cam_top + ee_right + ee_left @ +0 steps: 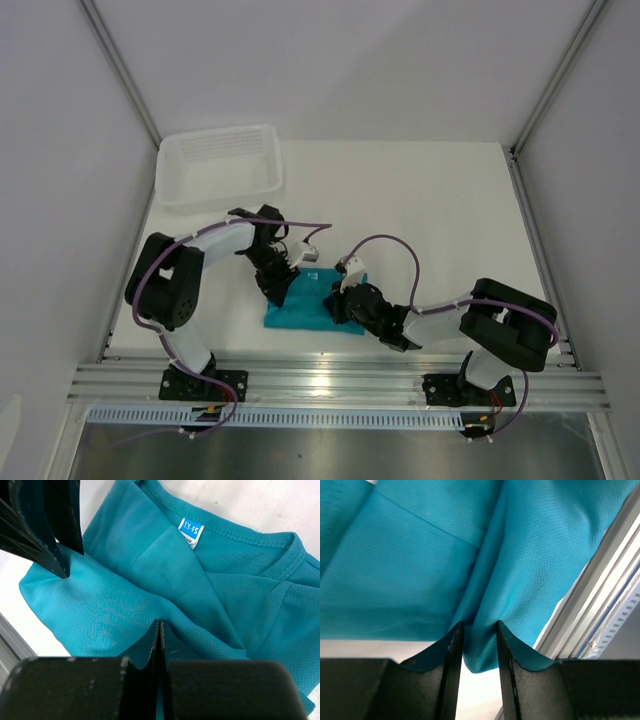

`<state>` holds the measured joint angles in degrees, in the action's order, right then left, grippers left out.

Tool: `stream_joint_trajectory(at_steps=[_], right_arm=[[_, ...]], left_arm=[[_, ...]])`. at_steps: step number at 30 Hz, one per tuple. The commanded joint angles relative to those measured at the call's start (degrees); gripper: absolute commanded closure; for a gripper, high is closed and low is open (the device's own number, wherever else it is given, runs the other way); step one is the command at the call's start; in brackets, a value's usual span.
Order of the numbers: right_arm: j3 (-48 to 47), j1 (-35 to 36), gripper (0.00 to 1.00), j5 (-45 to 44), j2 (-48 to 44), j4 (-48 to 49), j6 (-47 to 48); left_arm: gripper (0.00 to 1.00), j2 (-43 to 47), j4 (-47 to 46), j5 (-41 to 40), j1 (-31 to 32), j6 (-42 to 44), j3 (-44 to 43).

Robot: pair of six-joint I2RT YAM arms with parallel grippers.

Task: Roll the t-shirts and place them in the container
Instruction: Roll the tshirt

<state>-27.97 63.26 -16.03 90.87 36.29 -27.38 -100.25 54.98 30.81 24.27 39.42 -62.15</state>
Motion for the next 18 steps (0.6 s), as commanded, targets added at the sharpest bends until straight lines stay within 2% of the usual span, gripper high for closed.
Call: stream_joint_trajectory(at_steps=[1, 10, 12, 13, 14, 15, 18], right_arm=[[-0.1, -0.2, 1.00, -1.5, 0.7, 1.6, -2.1], [-0.3, -0.2, 1.00, -3.7, 1.2, 0.7, -3.7], [-0.3, -0.2, 1.00, -3.8, 1.4, 0.7, -3.9], [-0.3, -0.2, 1.00, -3.8, 1.4, 0.7, -3.9], [-0.2, -0.2, 1.00, -4.1, 1.2, 0.6, -4.1], [-0.2, -0.2, 1.00, -4.2, 1.2, 0.5, -4.1], [0.0, -0.1, 1.00, -4.6, 1.1, 0.5, -3.7]], left_arm=[[0.64, 4.1, -2.4, -1.1, -1.0, -2.4, -2.6], [0.59, 14.9, -7.4, -0.7, -3.4, -9.4, -2.5], [0.64, 17.5, -9.7, -0.4, -2.7, -10.7, -0.3], [0.72, 20.0, -10.2, -0.7, -1.7, -10.3, 3.2], [0.76, 20.5, -10.4, -1.0, -0.4, -8.9, 4.2], [0.84, 20.5, -9.9, -1.7, 2.9, -7.7, 5.3], [0.94, 16.3, -8.1, -3.7, 6.0, -5.8, 7.9]])
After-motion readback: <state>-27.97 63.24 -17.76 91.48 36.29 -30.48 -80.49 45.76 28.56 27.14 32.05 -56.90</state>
